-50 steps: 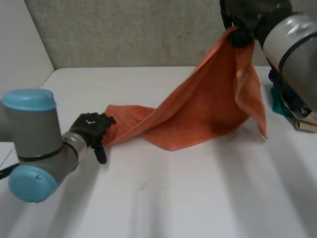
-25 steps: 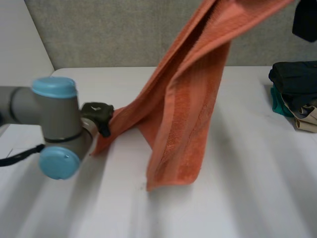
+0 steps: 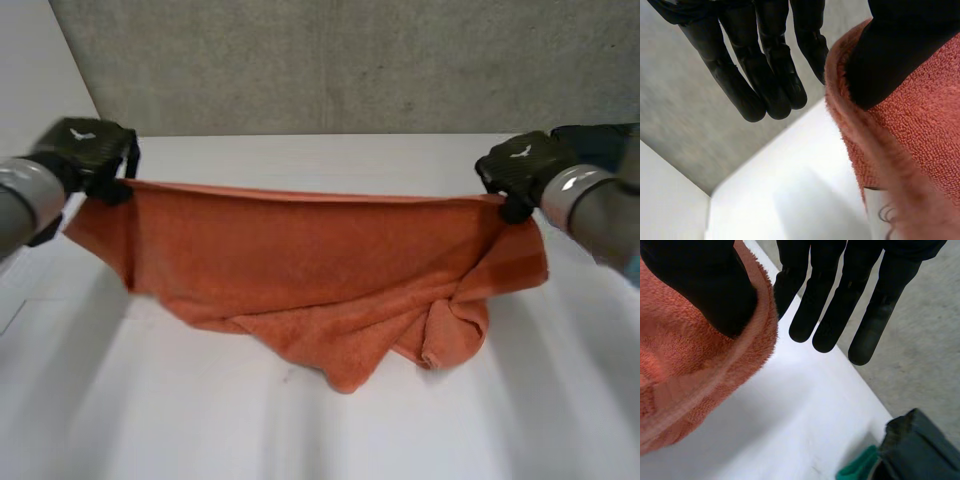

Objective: Fold the laundry.

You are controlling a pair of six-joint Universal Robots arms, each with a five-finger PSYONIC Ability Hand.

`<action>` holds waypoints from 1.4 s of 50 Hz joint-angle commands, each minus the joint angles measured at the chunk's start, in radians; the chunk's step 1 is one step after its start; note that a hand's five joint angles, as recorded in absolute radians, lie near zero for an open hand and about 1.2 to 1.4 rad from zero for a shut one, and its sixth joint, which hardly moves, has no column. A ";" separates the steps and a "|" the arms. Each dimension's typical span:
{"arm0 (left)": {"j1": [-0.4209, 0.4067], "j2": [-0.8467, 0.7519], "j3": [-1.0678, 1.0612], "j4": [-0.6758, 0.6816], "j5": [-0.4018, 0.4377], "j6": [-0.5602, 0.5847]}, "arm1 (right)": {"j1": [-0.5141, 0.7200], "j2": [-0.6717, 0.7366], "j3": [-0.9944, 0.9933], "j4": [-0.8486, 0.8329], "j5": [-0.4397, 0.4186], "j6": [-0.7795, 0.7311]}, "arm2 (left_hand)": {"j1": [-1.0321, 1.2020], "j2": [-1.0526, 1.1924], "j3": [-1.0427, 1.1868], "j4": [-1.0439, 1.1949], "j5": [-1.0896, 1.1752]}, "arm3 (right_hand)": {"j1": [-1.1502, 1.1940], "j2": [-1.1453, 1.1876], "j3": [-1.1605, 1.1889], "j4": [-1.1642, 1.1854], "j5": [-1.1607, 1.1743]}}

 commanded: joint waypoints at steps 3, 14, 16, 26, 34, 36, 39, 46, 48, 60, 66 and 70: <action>-0.073 -0.374 0.578 -0.069 -0.120 0.065 | 0.059 0.300 -0.396 -0.229 0.100 0.039 | 0.224 0.199 0.207 0.199 0.233 | 0.254 0.214 0.205 0.197 0.227; -0.101 -0.278 0.894 0.250 -0.215 -0.212 | 0.090 0.366 -0.704 -0.858 0.168 0.060 | 0.224 0.199 0.207 0.199 0.233 | 0.254 0.214 0.205 0.197 0.227; -0.104 -0.238 0.841 0.326 -0.226 -0.252 | 0.093 0.334 -0.655 -0.942 0.169 0.063 | 0.224 0.199 0.207 0.199 0.233 | 0.254 0.214 0.205 0.197 0.227; -0.059 -0.158 0.522 0.370 -0.157 -0.257 | 0.069 0.149 -0.321 -0.934 0.143 0.135 | 0.224 0.199 0.207 0.199 0.233 | 0.254 0.214 0.205 0.197 0.227; -0.015 -0.149 0.232 0.365 -0.111 -0.220 | 0.032 0.056 -0.015 -0.785 0.064 0.145 | 0.224 0.199 0.207 0.199 0.233 | 0.254 0.214 0.205 0.197 0.227; -0.004 -0.155 0.134 0.365 -0.065 -0.170 | 0.022 0.053 0.077 -0.739 0.028 0.148 | 0.224 0.199 0.207 0.199 0.233 | 0.254 0.214 0.205 0.197 0.227; 0.005 -0.161 0.006 0.368 0.010 -0.072 | 0.001 0.079 0.206 -0.664 -0.031 0.151 | 0.224 0.199 0.207 0.199 0.233 | 0.254 0.214 0.205 0.197 0.227; 0.007 -0.237 -0.081 0.363 0.071 0.118 | -0.017 0.134 0.290 -0.613 -0.053 0.145 | 0.198 0.173 0.181 0.173 0.207 | 0.254 0.214 0.205 0.197 0.227; 0.011 -0.262 -0.074 0.359 0.055 0.151 | -0.020 0.138 0.300 -0.608 -0.053 0.149 | 0.177 0.152 0.161 0.152 0.186 | 0.254 0.214 0.205 0.197 0.227; 0.027 -0.380 0.021 0.252 -0.087 0.246 | -0.022 0.138 0.289 -0.575 -0.033 0.149 | -0.624 -0.649 -0.641 -0.649 -0.615 | 0.254 0.214 0.205 0.197 0.227; 0.039 -0.334 0.003 0.212 -0.071 0.245 | -0.056 0.187 0.226 -0.526 -0.010 0.215 | 0.224 0.199 0.207 0.199 0.233 | 0.236 0.196 0.187 0.179 0.209; 0.031 -0.316 -0.005 0.213 -0.064 0.226 | -0.077 0.217 0.166 -0.443 -0.006 0.319 | 0.224 0.199 0.207 0.199 0.233 | -0.249 -0.289 -0.298 -0.306 -0.276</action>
